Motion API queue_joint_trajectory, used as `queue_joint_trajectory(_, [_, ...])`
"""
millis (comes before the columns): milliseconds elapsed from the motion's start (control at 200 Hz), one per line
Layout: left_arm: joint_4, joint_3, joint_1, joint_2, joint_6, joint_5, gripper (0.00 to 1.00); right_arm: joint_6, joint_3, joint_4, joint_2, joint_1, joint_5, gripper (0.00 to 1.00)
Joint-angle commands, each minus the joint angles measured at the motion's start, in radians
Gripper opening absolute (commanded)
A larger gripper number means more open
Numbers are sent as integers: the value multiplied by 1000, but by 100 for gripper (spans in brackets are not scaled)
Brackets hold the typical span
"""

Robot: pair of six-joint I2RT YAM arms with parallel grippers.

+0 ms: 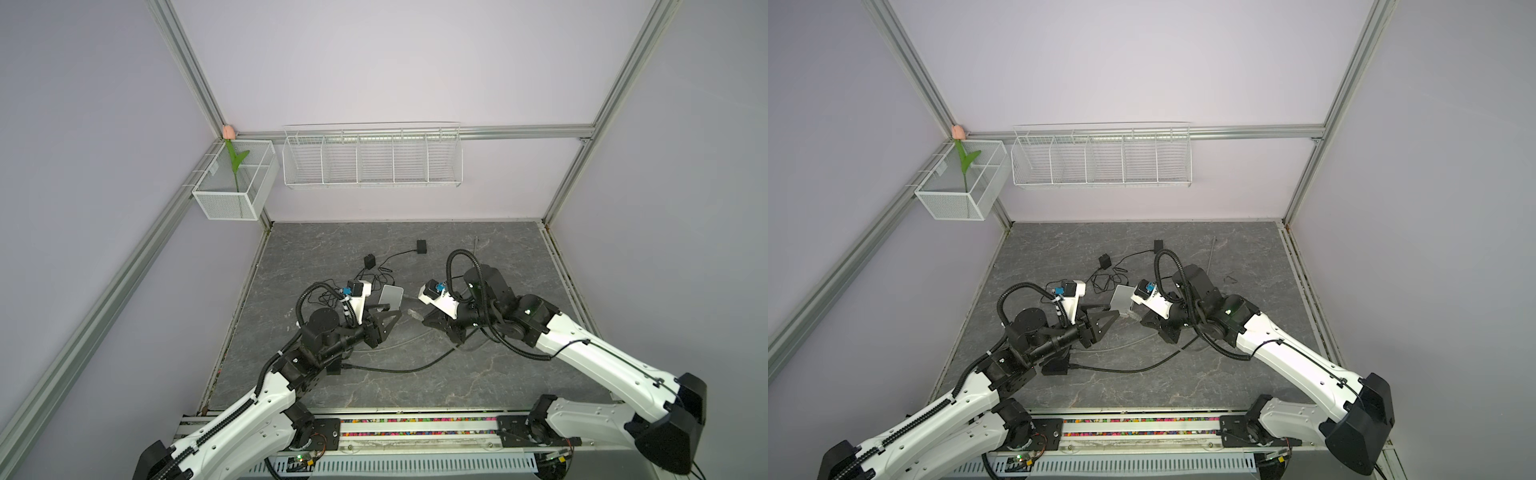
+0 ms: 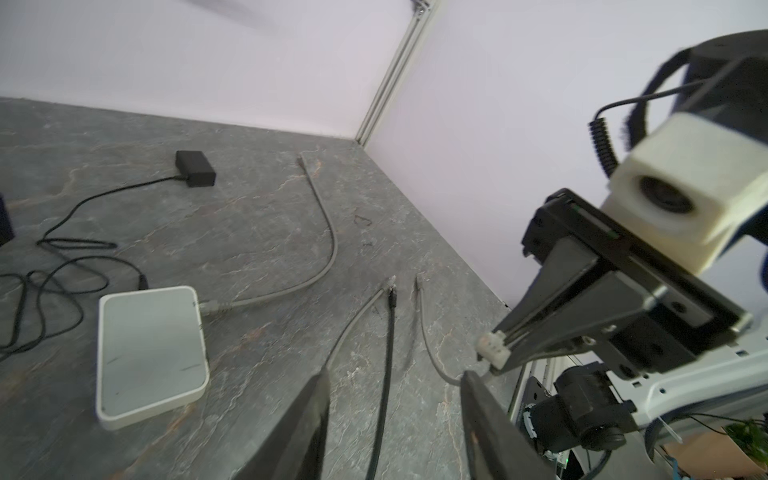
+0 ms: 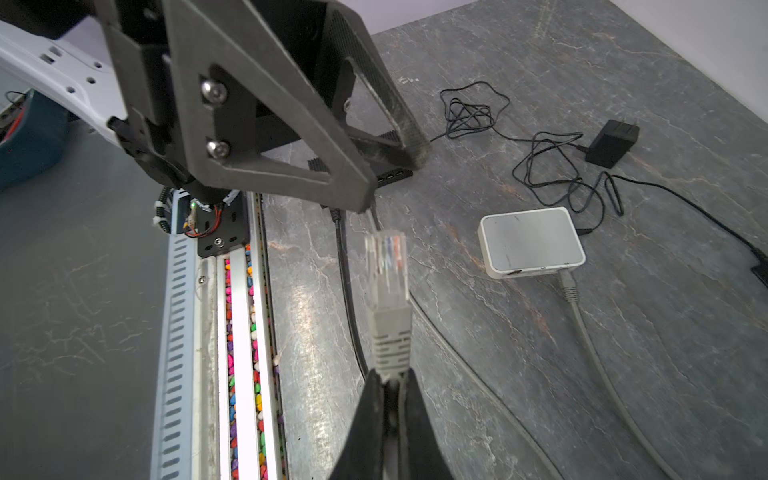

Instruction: Insert the plug into the switch port

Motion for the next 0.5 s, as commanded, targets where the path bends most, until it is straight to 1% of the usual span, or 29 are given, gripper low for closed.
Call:
queue_joint_trajectory(0, [-99, 46, 20, 21, -4, -111, 50, -22, -16, 12, 9, 11, 91, 7])
queue_joint_trajectory(80, [-134, 58, 60, 65, -31, -124, 47, -35, -10, 4, 31, 13, 155, 7])
queue_joint_trajectory(195, [-136, 62, 144, 152, -94, -84, 43, -56, 7, -14, 77, 14, 224, 7])
queue_joint_trajectory(245, [-122, 62, 165, 189, -105, -77, 43, -66, 21, -24, 110, 13, 268, 6])
queue_joint_trajectory(380, [-123, 94, 193, 302, -101, -99, 44, -102, 52, -44, 199, 14, 364, 7])
queue_joint_trajectory(495, [-103, 129, 241, 406, -113, -56, 44, -127, 85, -55, 295, 14, 436, 7])
